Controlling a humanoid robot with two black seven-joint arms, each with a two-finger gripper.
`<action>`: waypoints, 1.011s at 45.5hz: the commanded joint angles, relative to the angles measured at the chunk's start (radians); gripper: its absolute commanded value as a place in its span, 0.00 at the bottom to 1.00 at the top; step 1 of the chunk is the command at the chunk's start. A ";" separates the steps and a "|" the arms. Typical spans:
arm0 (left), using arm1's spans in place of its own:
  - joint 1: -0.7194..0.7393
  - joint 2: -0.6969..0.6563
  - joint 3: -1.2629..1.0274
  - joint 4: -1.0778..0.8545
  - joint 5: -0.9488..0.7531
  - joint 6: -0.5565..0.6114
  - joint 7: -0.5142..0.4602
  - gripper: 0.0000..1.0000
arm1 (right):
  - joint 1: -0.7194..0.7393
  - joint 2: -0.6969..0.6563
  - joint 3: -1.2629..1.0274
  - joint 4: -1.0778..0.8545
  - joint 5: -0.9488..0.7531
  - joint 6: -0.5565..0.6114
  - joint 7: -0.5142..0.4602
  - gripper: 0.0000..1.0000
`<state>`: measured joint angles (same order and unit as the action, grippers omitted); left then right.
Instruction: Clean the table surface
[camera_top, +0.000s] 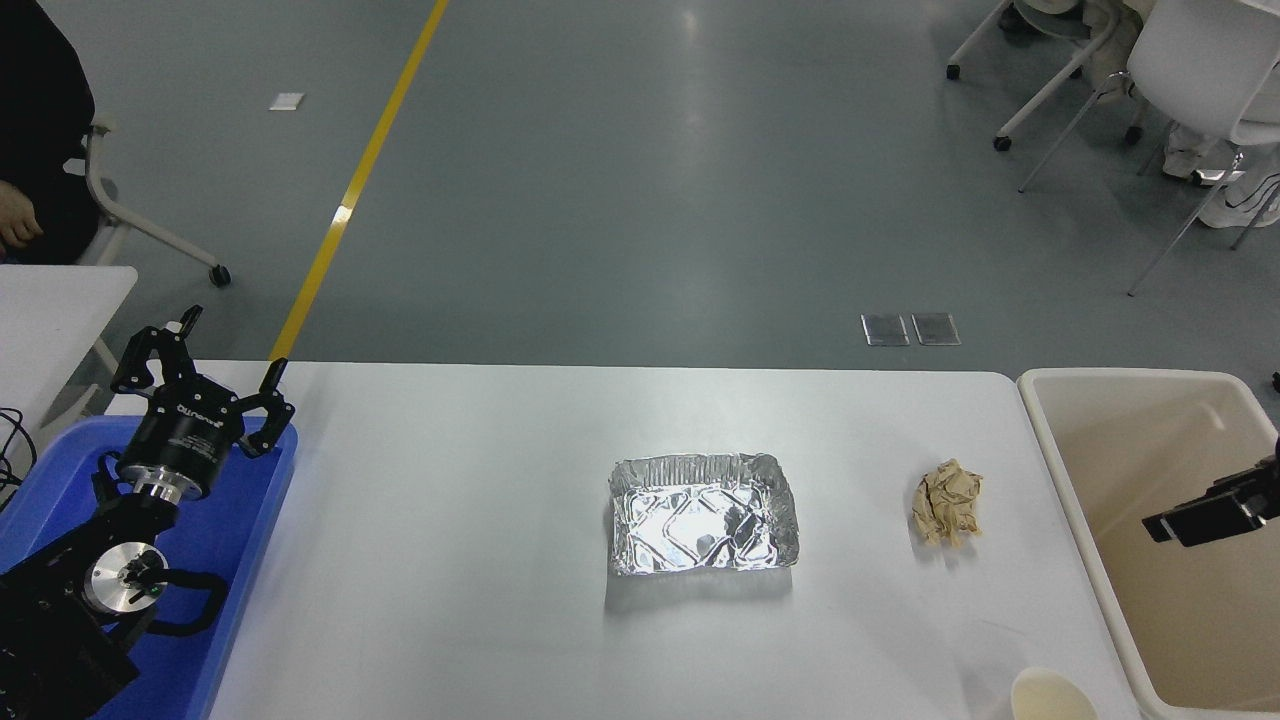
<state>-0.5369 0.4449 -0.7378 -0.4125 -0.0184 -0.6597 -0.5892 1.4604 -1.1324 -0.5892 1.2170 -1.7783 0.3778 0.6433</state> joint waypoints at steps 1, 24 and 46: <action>0.000 0.000 0.000 0.000 0.000 0.000 0.000 1.00 | 0.012 -0.072 -0.001 0.157 -0.133 0.001 0.002 0.99; 0.000 0.000 0.000 0.000 0.000 0.000 0.000 1.00 | -0.025 0.023 0.005 0.190 -0.179 -0.004 0.002 0.99; 0.000 0.000 0.000 0.000 0.000 0.000 0.000 1.00 | -0.107 0.207 -0.003 0.118 -0.161 -0.005 0.001 0.99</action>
<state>-0.5369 0.4448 -0.7378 -0.4126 -0.0184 -0.6597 -0.5891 1.3986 -0.9981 -0.5896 1.3706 -1.9402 0.3732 0.6444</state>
